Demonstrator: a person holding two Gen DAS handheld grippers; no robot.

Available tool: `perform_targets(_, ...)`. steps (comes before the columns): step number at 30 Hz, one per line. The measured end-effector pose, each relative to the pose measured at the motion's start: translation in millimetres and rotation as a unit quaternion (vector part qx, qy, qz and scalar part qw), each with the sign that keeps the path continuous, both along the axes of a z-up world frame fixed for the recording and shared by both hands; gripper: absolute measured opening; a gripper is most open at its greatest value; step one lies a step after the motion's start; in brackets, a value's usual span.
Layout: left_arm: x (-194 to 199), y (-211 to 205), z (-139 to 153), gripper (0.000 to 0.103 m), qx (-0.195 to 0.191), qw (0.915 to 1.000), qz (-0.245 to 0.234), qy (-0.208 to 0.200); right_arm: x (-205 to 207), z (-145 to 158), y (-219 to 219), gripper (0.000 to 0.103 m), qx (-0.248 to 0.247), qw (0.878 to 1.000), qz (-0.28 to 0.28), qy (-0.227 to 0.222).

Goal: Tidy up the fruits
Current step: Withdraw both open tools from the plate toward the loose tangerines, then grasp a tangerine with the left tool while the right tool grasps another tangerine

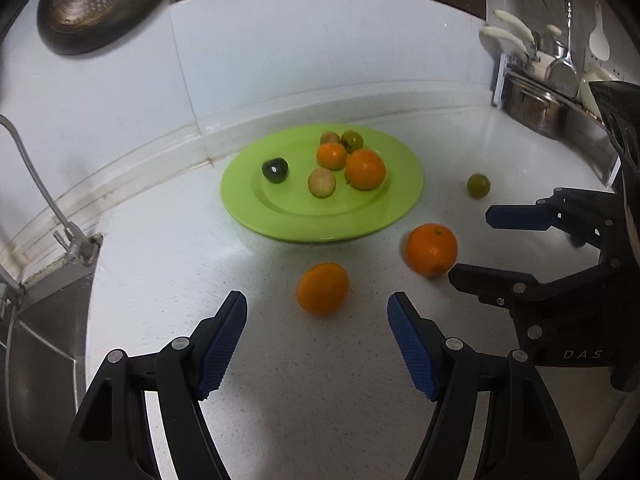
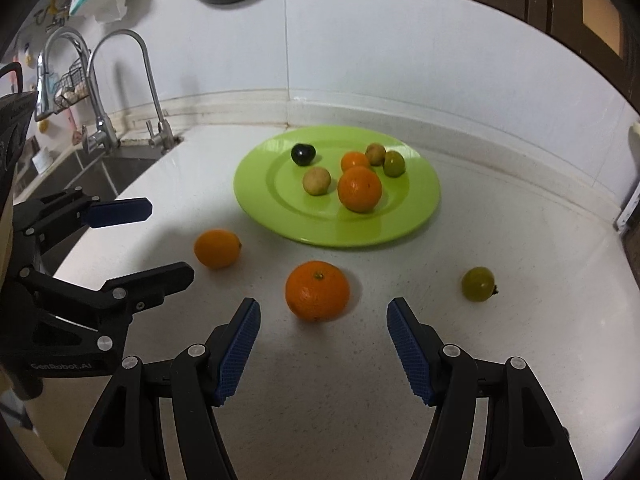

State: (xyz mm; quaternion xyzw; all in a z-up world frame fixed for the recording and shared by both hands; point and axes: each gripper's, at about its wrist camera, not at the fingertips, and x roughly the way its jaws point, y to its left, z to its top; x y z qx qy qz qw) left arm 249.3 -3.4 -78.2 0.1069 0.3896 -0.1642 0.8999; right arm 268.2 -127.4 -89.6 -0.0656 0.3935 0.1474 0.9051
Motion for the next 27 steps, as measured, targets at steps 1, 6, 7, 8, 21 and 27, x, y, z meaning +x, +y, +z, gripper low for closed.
perform_targets(1, 2, -1, -2, 0.072, -0.001, 1.0000, -0.001, 0.003, 2, -2, 0, 0.066, 0.000, 1.000, 0.000, 0.002)
perform_targets(6, 14, -2, -13, 0.066, -0.007, 0.9997, -0.005, 0.022, 11, -12, -2, 0.066, 0.009, 1.000, -0.003, 0.020)
perform_targets(7, 16, -2, -15, 0.066, -0.010, 0.9996, -0.006, 0.026, 14, -13, -3, 0.066, 0.010, 1.000, -0.004, 0.022)
perform_targets(8, 18, -3, -17, 0.064, -0.014, 0.9994, -0.007, 0.032, 15, -13, -3, 0.066, 0.010, 1.000, -0.004, 0.022)
perform_targets(21, 34, -5, -27, 0.041, -0.038, 0.9970, -0.004, 0.068, 32, -21, 2, 0.053, 0.037, 0.998, 0.012, 0.044)
perform_targets(27, 37, -3, -28, 0.035, -0.043, 0.9963, 0.003, 0.074, 35, -23, 5, 0.045, 0.040, 0.998, 0.017, 0.052)
